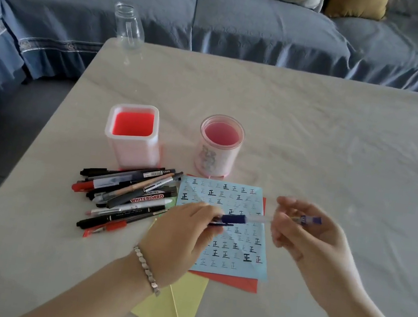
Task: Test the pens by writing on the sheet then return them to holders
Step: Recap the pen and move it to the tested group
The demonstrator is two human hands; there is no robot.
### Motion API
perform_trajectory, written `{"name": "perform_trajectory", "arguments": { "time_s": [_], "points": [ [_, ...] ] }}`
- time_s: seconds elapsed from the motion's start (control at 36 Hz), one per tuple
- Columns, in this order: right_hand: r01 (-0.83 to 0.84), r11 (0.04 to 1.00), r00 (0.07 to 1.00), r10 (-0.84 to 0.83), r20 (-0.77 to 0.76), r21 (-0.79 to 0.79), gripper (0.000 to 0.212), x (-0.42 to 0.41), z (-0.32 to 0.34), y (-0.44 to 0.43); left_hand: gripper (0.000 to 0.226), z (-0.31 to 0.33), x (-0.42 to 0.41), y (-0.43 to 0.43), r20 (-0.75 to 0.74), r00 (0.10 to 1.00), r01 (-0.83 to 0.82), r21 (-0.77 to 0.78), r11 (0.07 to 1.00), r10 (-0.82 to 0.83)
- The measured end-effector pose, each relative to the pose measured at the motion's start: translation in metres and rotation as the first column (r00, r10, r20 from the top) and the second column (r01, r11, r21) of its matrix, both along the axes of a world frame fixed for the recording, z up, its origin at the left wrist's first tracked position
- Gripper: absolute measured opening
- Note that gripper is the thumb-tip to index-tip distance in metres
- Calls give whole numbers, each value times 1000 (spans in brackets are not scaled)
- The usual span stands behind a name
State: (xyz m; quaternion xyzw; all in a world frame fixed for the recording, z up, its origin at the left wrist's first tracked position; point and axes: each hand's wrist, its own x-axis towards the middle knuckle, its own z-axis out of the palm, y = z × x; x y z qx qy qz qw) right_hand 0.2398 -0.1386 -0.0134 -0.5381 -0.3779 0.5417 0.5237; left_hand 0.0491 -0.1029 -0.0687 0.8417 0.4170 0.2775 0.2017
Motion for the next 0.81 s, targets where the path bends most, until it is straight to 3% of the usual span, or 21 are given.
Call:
{"name": "perform_trajectory", "arguments": {
  "time_s": [0.06, 0.17, 0.33, 0.47, 0.56, 0.64, 0.69, 0.81],
  "points": [
    [-32, 997, 998, 28, -58, -68, 29, -11, -8, -1, 30, 4, 3, -6, 42, 999, 24, -32, 999, -22],
    [4, 997, 991, 7, 132, -80, 33, -38, -17, 1, 21, 9, 7, -17, 140, 989, 77, -205, 976, -48],
    [76, 997, 965, -68, 251, -21, 37, -55, -25, -2, 6, 21, 8, -27, 342, 939, 199, -498, 844, -19],
    [56, 998, 969, -48, 243, -26, 43, -56, -35, -5, 21, 17, 6, -27, 276, 960, 188, -506, 842, -48],
    [6, 1000, 979, -1, 204, -22, 47, -55, -40, -7, 19, 10, 6, -30, 267, 961, 192, -449, 873, -74],
    [-55, 998, 977, 56, 206, -10, 34, -52, -40, -10, 27, 5, 1, -32, 201, 973, 183, -384, 905, -112],
    [-62, 998, 982, 62, 178, -6, 37, -49, -38, -11, 31, 5, 0, -32, 162, 975, 202, -382, 902, -151],
    [59, 998, 990, -63, 126, 37, 41, -46, -33, -13, 27, 2, -3, -31, 106, 979, 203, -388, 899, -176]
  ]
}}
